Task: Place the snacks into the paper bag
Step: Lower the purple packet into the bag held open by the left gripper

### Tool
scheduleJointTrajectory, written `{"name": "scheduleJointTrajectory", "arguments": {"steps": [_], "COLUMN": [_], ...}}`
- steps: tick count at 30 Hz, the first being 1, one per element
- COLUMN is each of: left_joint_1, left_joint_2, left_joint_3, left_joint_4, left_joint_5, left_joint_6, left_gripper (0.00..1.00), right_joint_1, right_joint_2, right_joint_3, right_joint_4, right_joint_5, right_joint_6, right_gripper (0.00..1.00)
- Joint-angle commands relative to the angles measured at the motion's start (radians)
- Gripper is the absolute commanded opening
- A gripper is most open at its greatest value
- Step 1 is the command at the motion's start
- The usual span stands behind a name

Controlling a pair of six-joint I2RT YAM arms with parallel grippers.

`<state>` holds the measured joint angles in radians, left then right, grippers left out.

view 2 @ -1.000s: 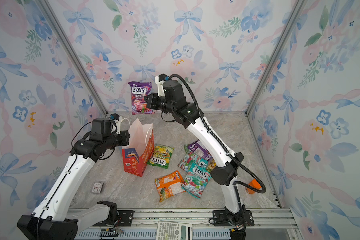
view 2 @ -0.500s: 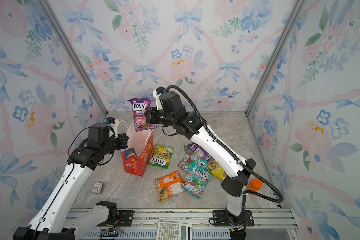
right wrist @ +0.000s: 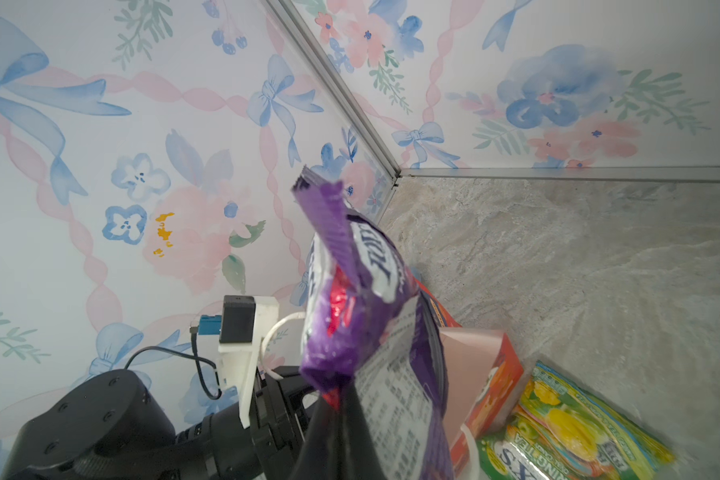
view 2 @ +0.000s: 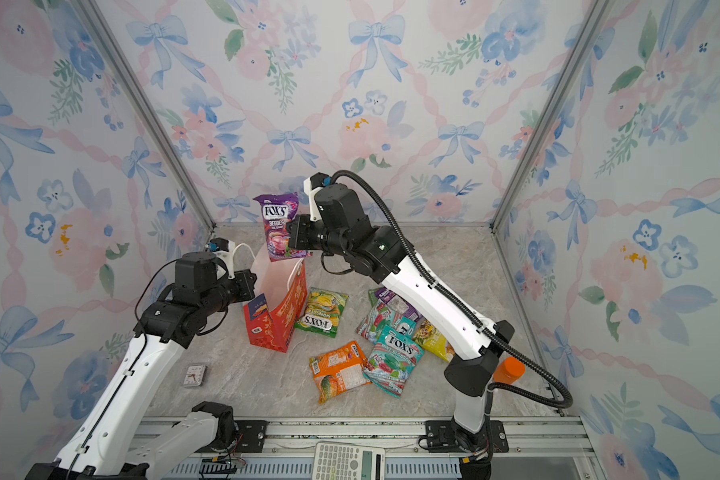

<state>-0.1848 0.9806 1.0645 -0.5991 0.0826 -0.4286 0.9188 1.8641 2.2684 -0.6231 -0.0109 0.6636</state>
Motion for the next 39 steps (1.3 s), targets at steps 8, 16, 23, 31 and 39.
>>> {"name": "scheduleJointTrajectory", "arguments": {"steps": [8, 16, 23, 31, 39], "left_joint_1": [-0.007, -0.007, -0.007, -0.006, -0.007], "left_joint_2": [-0.046, -0.068, -0.083, -0.104, -0.109], "left_joint_3": [-0.026, -0.046, -0.051, -0.061, -0.066], "left_joint_4": [0.029, 0.037, 0.042, 0.042, 0.042], "left_joint_5": [0.002, -0.015, -0.018, -0.032, -0.024], "left_joint_6": [-0.015, -0.010, -0.009, -0.005, -0.011], "left_gripper": [0.00, 0.00, 0.00, 0.00, 0.00], "right_joint_1": [0.119, 0.159, 0.168, 0.167, 0.152], "right_joint_2": [0.136, 0.026, -0.081, -0.173, -0.192], "right_joint_3": [0.201, 0.007, -0.153, -0.295, -0.343], "right_joint_4": [0.003, 0.080, 0.128, 0.130, 0.103], "right_joint_5": [0.155, 0.245, 0.296, 0.327, 0.262], "right_joint_6": [0.011, 0.018, 0.033, 0.042, 0.062], "right_gripper": [0.00, 0.00, 0.00, 0.00, 0.00]}}
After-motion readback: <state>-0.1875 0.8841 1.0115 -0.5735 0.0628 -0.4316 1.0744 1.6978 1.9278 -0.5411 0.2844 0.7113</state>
